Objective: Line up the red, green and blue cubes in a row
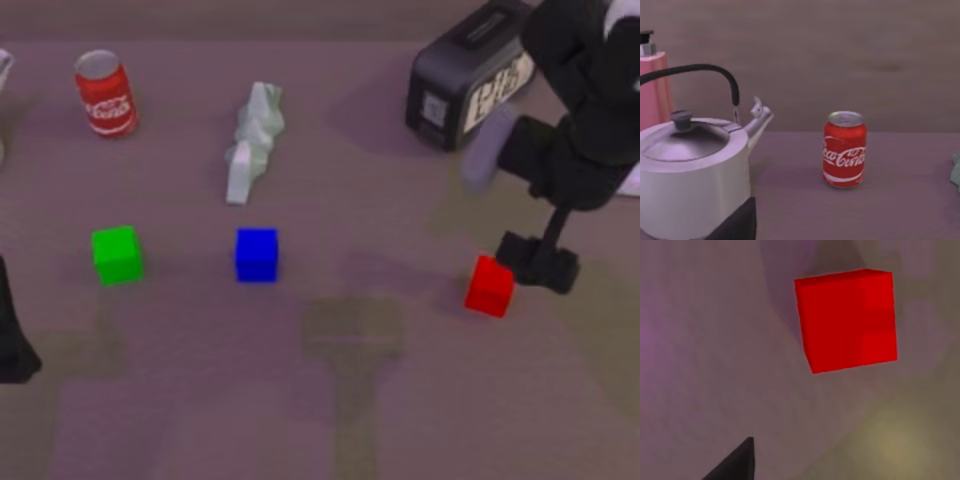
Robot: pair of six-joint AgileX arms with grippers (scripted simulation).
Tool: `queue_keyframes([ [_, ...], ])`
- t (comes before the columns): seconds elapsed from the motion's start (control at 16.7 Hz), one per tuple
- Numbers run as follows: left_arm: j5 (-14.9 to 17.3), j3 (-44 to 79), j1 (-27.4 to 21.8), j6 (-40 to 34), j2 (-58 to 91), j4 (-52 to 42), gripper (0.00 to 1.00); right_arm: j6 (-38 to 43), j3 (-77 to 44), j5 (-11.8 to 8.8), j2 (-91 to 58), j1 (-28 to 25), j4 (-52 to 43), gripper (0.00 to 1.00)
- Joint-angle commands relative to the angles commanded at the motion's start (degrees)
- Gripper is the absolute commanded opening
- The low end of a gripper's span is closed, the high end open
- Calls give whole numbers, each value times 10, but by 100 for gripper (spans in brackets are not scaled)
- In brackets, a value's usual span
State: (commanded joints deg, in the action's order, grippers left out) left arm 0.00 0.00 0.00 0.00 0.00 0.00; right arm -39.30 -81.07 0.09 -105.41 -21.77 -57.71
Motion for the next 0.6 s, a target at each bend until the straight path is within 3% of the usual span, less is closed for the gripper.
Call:
queue_keyframes([
  [0.3,0,0,0,0,0,0,100,-47,-104,0,-117,-26,-61,100],
  [0.6,0,0,0,0,0,0,100,-50,-111,0,-126,-28,-65,100],
])
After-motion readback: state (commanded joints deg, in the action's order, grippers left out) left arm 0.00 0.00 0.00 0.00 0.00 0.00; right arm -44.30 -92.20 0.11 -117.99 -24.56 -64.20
